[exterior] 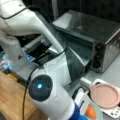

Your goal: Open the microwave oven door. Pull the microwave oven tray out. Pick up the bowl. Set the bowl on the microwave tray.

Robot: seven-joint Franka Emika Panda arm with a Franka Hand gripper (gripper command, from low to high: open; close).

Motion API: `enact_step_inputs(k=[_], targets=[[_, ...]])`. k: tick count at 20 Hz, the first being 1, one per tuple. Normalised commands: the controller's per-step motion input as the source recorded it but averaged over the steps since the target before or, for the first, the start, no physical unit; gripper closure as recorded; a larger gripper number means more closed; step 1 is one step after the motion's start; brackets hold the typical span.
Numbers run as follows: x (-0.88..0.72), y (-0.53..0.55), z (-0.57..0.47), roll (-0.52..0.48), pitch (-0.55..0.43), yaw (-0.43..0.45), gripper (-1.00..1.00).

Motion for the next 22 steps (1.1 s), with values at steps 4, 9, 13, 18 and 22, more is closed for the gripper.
enact_step_inputs(k=[4,9,13,18,22], targets=[[-0.19,0.18,0.17,-0.120,0.105,-0.047,1.00],[-0.33,0.31,0.31,-0.133,0.142,-0.047,1.00],[-0.47,0.45,0.37,-0.176,0.125,-0.045,1.00],[-0.46,0.50,0.07,-0.253,0.044,-0.015,1.00],[-0.51,0.54,-0.02,-0.269,-0.018,-0.017,1.00]])
